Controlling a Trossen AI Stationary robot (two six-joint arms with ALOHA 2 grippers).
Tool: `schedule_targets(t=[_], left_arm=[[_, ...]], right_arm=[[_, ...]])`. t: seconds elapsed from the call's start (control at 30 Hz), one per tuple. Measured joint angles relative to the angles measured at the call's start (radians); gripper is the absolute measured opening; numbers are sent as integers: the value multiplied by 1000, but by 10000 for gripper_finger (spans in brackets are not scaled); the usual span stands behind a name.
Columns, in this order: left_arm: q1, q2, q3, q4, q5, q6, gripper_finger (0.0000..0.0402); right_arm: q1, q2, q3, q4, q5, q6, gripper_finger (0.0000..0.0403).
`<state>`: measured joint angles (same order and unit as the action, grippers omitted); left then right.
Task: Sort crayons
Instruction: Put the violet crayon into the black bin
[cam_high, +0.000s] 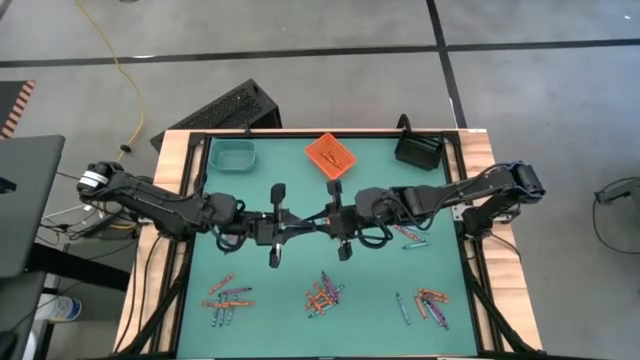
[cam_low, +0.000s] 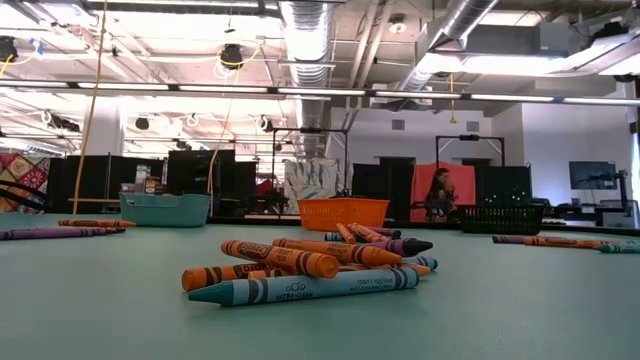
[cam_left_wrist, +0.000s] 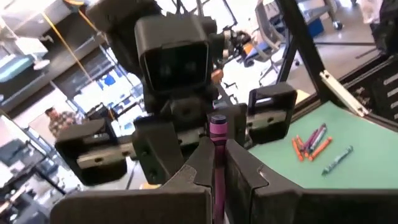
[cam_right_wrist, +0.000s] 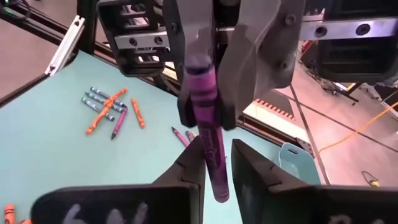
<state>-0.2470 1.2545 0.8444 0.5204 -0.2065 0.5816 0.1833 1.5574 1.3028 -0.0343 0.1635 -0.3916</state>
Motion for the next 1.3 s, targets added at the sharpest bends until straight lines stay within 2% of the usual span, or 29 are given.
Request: schedule_targets(t=[0.33,0.47,0.6,0.83,0.97,1.13,1.3], left_arm=[[-22,0,0,-44,-70,14,0],[-24,0,0,-47,-81,25,0],[-24,0,0,-48,-98,25,0],[-24,0,-1,-47,-104,30,3],[-24,0,-1,-65,-154,7,39],[-25,0,-1,-145,-229,-71,126],[-26,0,-1,-379,-256,-236,188]], right_arm=[[0,0,0,-8,0,-2,69],[0,-1,0,-22,3,-2,49],[0,-2,0,-38,17,-16,13],[-13,-3,2,-56,18,-13,5],[-26,-3,2,-81,59,-6,4],[-83,-3,2,-214,134,35,3],[-190,-3,2,-465,166,112,3]])
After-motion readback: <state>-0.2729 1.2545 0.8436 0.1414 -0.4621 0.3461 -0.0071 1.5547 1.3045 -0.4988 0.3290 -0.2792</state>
